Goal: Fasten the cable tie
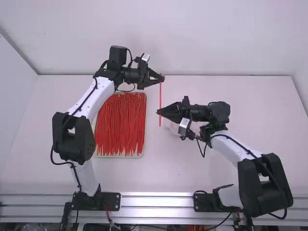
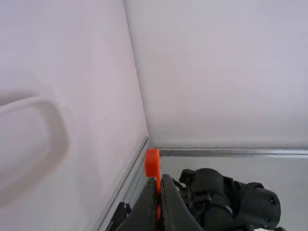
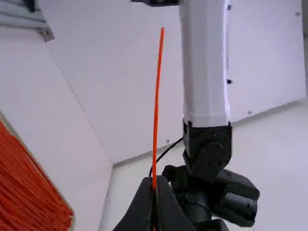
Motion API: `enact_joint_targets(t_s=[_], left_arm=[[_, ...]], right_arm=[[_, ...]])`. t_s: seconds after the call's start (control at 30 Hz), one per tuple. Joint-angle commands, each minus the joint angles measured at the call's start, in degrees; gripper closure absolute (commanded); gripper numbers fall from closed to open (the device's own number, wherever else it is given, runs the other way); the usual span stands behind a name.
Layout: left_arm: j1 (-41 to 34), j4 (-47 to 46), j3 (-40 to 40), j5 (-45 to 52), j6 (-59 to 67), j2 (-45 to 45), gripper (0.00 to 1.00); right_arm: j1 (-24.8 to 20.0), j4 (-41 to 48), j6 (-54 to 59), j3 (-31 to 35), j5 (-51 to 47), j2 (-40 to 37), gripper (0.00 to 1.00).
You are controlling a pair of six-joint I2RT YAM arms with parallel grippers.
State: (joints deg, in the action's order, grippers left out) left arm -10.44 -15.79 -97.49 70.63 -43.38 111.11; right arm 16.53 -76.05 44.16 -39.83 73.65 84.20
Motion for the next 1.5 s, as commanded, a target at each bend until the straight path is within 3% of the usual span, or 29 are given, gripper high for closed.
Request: enact_joint_targets(t_s=[0.0, 0.13, 1.17, 1.3, 1.37, 1.47], left_arm=[[-0.46, 0.11, 0.07, 0.92, 3.50, -0.52, 0.98], [-0.44, -0.22, 0.07, 0.85, 4.28, -0.52, 0.98], [-0.42, -0.31, 0.07, 2.36, 5.53, -0.52, 0.98], [-0.39, -0.28, 0.07, 2.36, 5.60, -0.52, 0.98], [-0.42, -0.31, 0.07, 2.38, 5.70, -0.52, 0.98], [-0.42, -0.28, 0.07, 2.34, 5.73, -0.52, 0.98]], right_arm=[[0.00, -2.64, -17.75, 0.07, -2.45, -0.22, 1.00], [0.00, -3.15, -23.45, 0.07, -2.99, -0.22, 1.00], [1.49, -3.26, -23.34, 1.25, 0.02, -0.22, 1.00], [1.46, -3.32, -23.37, 1.25, 0.02, -0.22, 0.98], [1.51, -3.32, -23.41, 1.25, 0.04, -0.22, 0.82], [1.53, -3.32, -23.37, 1.25, 0.04, -0.22, 0.79]])
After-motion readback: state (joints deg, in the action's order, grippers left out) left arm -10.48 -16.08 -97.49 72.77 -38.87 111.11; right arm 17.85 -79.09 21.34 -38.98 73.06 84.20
